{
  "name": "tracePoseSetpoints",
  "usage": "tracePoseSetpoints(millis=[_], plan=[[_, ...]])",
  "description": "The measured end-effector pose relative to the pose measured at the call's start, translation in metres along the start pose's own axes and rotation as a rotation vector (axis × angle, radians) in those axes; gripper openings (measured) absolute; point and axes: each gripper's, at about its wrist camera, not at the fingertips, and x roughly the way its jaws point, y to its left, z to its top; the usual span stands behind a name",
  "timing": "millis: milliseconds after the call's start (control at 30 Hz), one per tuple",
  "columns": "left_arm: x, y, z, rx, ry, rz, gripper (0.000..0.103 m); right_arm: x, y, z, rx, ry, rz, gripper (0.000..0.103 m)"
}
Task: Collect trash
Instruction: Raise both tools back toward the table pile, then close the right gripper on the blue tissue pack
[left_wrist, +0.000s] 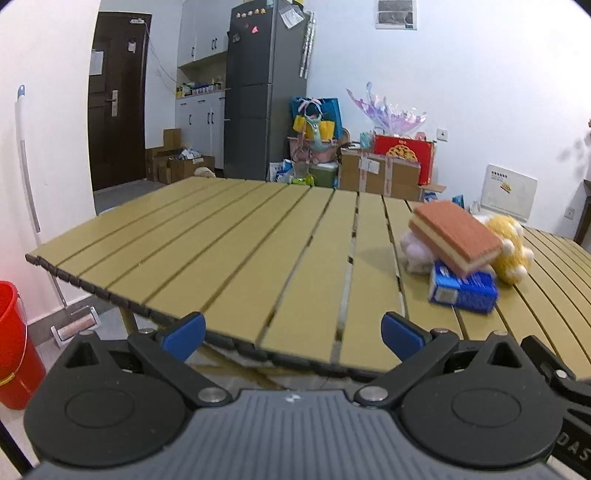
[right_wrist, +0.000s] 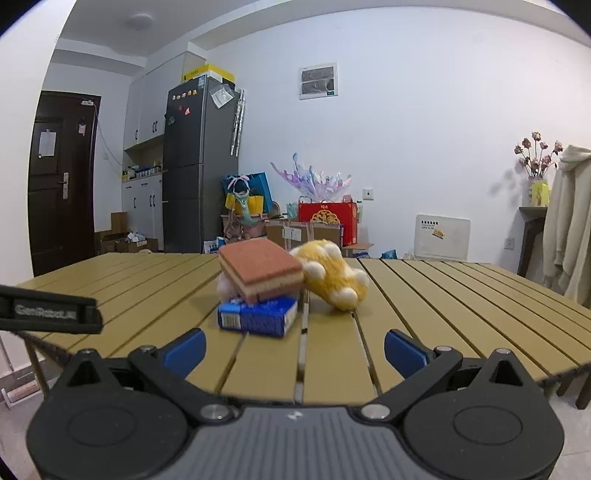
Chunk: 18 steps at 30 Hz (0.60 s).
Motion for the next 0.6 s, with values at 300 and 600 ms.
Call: tracePoseSetpoints(millis=[300,600], plan=[[0.035,0.020,0.017,-0.056,0.015,0.070,0.103,0.059,0.022,0.008,0.014,0.029,0.014,0.103],[0.054,0.026,0.026,-0.068,0.030,0.082,0.103,0.115,0.047,0.015,-0.003,0.122,-0.037,0.098]])
